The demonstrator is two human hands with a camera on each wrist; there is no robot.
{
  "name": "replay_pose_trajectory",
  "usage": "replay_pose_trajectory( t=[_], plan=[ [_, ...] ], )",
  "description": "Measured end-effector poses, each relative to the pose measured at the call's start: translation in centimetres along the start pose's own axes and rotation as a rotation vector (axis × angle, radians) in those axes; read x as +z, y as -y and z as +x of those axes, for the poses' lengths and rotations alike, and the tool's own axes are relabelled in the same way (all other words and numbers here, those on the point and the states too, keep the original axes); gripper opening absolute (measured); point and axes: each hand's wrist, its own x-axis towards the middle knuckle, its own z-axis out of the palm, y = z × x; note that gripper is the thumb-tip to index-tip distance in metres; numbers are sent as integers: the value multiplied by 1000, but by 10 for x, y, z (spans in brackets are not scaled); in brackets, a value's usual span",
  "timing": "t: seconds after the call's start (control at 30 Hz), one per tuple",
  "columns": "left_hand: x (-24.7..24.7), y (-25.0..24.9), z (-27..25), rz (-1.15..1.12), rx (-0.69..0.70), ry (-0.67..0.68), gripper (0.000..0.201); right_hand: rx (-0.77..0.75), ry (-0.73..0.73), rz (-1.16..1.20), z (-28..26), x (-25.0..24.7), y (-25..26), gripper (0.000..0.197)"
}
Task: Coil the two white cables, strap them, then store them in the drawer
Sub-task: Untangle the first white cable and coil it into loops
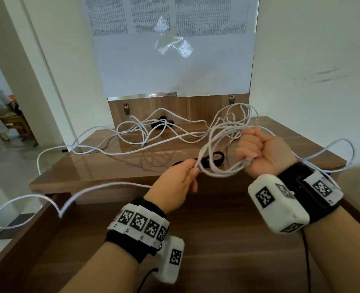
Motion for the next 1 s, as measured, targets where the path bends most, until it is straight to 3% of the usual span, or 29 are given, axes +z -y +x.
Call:
replay_pose_trajectory(
  t=[0.1, 0.17, 0.3, 0.43, 0.53, 0.63, 0.7, 0.8, 0.87, 0.9, 1.0],
  plan=[
    [4, -1, 1, 209, -39, 74, 27, -280, -120, 131, -5, 1, 19, 49],
    [7, -7, 0, 304, -38, 140, 29, -421, -169, 147, -6, 1, 26, 45],
    [9, -23, -4, 409, 60, 273, 30, -586, -247, -80, 1, 3, 12, 34],
    [12, -30, -5, 454, 116, 352, 32, -659, -289, -373, 5, 11, -12, 30],
    [14, -34, -7, 460, 176, 409, 32, -617, -263, -613, 3, 11, -25, 20],
    [12, -37, -7, 482, 236, 367, 26, -562, -282, -944, 0, 12, -37, 19],
    [5, -38, -7, 507, 259, 244, 20, -519, -271, -1169, -2, 14, -42, 19],
    [-8, -37, -11, 414, 301, -54, 13, -466, -195, -1632, -4, 15, -49, 18],
    [-13, -37, -14, 321, 313, -186, 23, -343, -252, -1927, -3, 12, -55, 9],
    [-13, -36, -15, 294, 308, -220, 27, -250, -221, -2033, -3, 11, -58, 14],
    [-14, -33, -13, 255, 260, -290, 35, -6, -37, -1700, -4, 6, -67, 33]
  ],
)
